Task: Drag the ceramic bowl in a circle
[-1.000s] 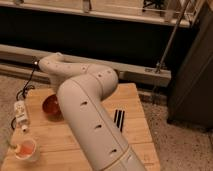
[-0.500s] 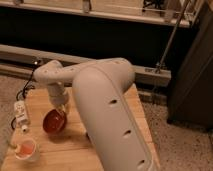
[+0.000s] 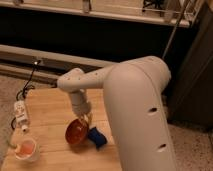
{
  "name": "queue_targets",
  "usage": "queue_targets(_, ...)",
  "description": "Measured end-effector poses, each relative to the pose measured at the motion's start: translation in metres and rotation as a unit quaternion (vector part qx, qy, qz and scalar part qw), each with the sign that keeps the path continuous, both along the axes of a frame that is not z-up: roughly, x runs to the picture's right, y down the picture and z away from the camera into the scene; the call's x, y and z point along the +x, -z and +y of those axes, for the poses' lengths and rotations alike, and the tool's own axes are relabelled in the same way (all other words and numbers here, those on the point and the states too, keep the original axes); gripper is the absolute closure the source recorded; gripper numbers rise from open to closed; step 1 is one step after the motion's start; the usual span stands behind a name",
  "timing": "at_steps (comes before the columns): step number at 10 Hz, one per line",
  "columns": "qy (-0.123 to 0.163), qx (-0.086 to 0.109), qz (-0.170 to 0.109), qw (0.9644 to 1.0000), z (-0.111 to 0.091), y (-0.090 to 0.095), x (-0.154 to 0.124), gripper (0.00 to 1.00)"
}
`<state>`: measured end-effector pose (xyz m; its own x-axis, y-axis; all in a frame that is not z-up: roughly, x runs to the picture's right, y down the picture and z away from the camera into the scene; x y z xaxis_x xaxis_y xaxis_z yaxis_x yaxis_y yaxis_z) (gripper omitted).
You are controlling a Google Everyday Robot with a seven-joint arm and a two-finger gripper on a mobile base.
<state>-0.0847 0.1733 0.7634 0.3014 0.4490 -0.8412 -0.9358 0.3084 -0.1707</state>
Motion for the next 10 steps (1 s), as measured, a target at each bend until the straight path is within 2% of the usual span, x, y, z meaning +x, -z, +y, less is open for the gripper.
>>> queue_targets(2,-0.030,0.010,0.037,0.9988,-0.015,-0.019,0.027,1.00)
queue_targets(3,-0.052,0.022,0.057,0.9968,-0.030,-0.034,0.040,1.00)
queue_targets(4,-0.072,0.033,0.076,0.9940,-0.045,-0.048,0.049,1.00)
queue_targets(6,-0.108,0.053,0.113,0.9863,-0.076,-0.076,0.064,1.00)
queue_targets(8,-0.131,0.065,0.129,0.9808,-0.098,-0.097,0.063,1.00)
queue_targets(10,-0.137,0.071,0.133,0.9789,-0.116,-0.117,0.045,1.00)
